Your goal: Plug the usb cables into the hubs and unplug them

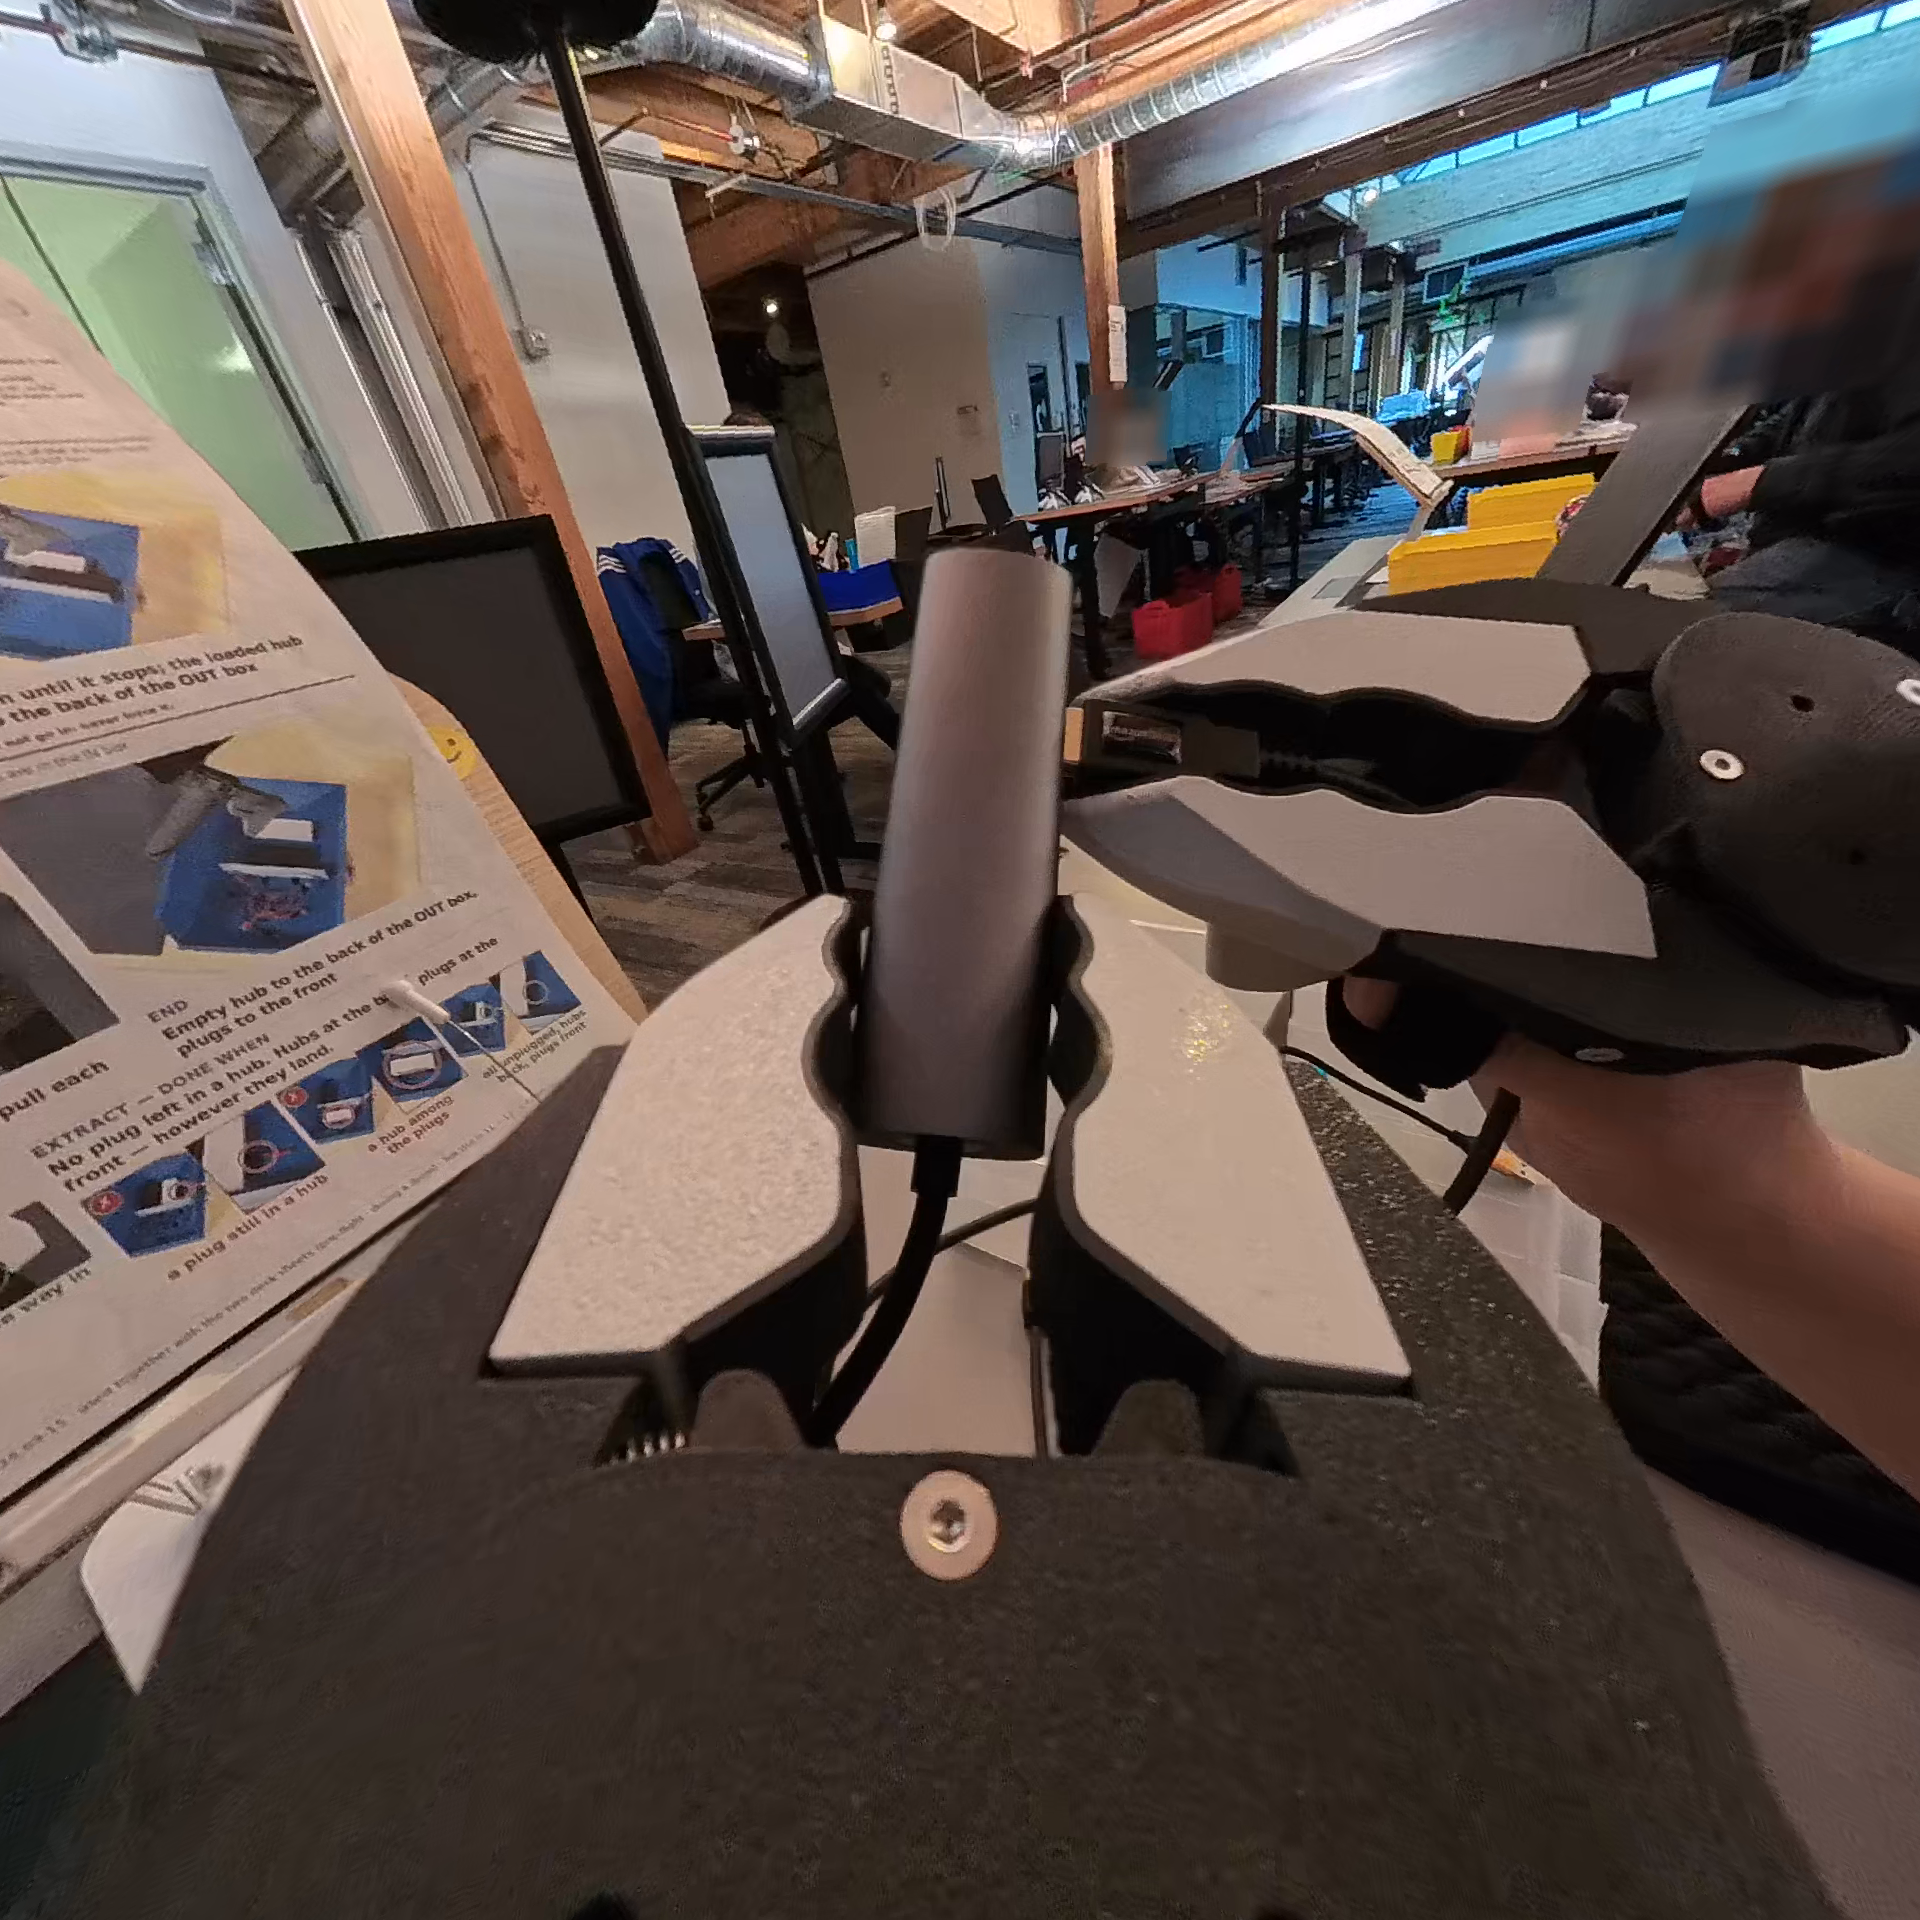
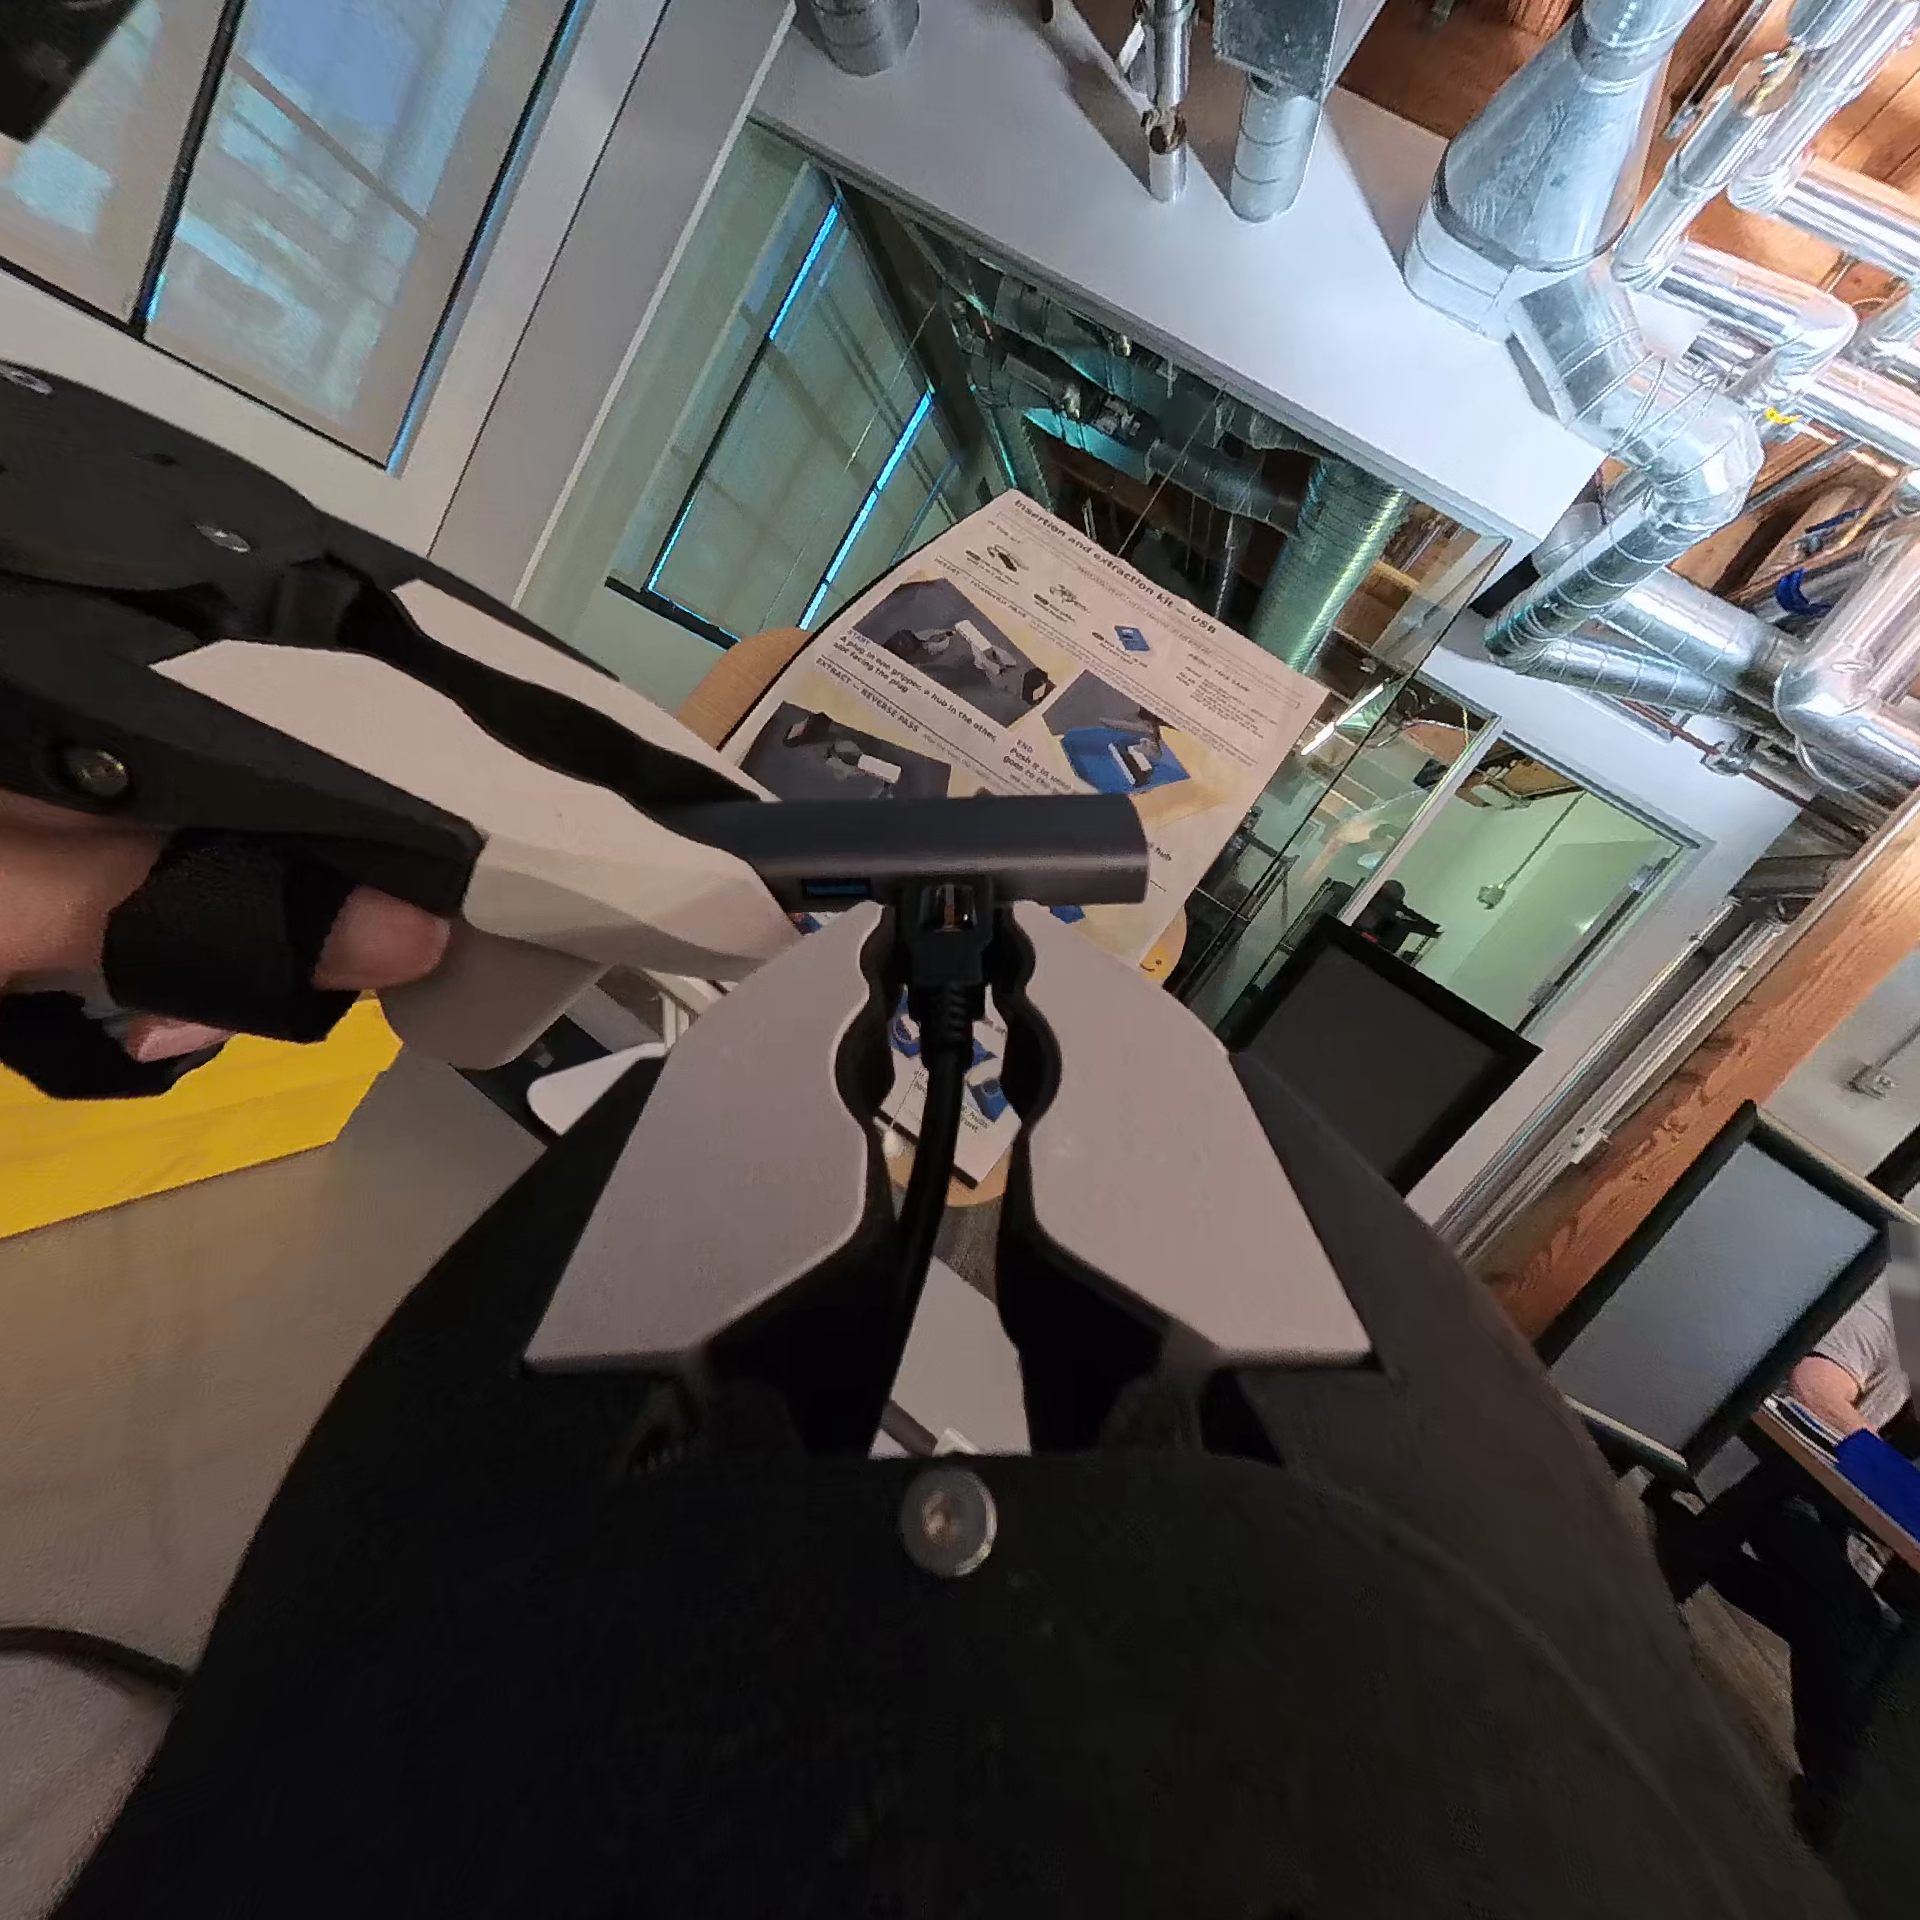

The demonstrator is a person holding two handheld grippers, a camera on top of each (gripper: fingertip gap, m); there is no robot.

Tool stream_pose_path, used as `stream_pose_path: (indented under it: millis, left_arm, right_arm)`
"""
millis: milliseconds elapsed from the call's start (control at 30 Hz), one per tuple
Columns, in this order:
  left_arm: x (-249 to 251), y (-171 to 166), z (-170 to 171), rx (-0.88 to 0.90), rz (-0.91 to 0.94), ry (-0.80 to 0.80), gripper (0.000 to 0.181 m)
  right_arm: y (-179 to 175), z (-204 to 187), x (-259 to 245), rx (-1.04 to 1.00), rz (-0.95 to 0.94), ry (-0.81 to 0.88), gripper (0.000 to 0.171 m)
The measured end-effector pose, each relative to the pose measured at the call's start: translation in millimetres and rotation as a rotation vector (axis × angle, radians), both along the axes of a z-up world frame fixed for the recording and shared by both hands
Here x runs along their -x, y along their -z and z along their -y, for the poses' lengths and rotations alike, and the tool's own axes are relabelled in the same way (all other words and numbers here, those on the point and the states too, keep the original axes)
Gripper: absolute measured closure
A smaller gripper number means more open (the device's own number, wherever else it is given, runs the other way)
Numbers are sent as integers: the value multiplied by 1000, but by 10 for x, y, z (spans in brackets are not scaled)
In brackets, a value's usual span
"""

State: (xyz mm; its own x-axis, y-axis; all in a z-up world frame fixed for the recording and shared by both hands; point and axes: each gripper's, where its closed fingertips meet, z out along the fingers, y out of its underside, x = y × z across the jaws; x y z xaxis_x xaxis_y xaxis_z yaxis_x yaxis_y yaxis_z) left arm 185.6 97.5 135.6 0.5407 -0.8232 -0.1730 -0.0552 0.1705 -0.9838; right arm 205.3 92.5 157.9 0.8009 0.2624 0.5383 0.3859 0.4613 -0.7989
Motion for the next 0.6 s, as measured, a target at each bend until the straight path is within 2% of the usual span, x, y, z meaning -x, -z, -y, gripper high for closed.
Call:
stream_pose_path:
  millis: [167, 600]
  left_arm:
    - [-8, 27, -16, 39, -1, 36, 148]
    - [2, 13, 20, -4, -58, 5, 148]
  right_arm:
    - [25, -6, -9, 10, 14, 16, 153]
    - [9, 67, -22, -19, 81, 31, 153]
